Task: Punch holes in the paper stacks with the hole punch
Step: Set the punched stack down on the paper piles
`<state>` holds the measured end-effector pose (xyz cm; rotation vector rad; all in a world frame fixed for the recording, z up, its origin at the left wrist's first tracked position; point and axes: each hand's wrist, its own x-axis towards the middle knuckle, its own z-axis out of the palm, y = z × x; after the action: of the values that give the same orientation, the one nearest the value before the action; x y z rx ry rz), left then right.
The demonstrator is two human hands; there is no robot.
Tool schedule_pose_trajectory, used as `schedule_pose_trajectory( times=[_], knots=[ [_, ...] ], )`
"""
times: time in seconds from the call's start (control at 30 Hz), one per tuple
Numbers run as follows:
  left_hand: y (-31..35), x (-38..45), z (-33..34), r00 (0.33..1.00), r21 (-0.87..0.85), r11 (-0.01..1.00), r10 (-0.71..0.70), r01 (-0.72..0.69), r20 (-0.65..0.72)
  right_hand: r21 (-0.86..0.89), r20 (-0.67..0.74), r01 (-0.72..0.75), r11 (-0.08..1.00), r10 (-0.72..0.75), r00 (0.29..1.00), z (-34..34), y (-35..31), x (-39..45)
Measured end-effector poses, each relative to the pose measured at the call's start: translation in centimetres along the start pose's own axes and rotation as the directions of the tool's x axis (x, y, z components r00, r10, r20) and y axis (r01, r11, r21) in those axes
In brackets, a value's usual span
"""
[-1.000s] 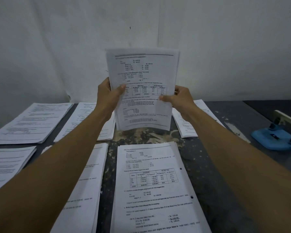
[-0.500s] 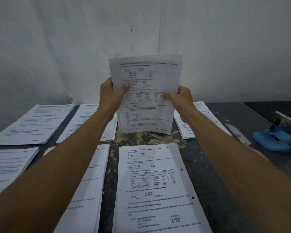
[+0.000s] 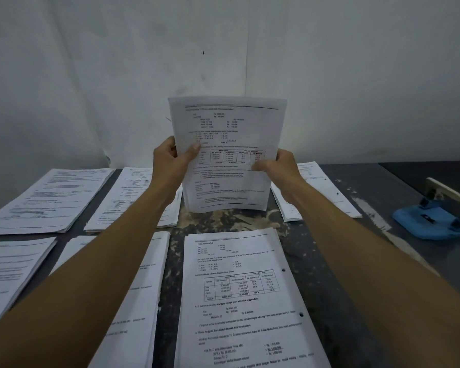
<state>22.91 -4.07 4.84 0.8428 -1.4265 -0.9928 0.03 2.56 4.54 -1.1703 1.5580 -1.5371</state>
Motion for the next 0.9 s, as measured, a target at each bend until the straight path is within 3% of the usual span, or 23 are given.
schedule_pose_trajectory(
  times=[0.53, 0.9],
  knots=[
    [-1.7, -1.0, 0.8, 0.999, -0.070, 0.997, -0.041, 0.040, -0.013, 0.052, -0.157, -0.009, 0.999, 0.017, 0.987, 1.8, 1.2, -0.1],
    [-0.9, -0.2, 0.7, 1.000, 0.000, 1.000, -0.017, 0.017, -0.021, 0.009, -0.123, 0.009, 1.000, -0.007, 0.992, 1.9, 0.1, 0.0]
  ],
)
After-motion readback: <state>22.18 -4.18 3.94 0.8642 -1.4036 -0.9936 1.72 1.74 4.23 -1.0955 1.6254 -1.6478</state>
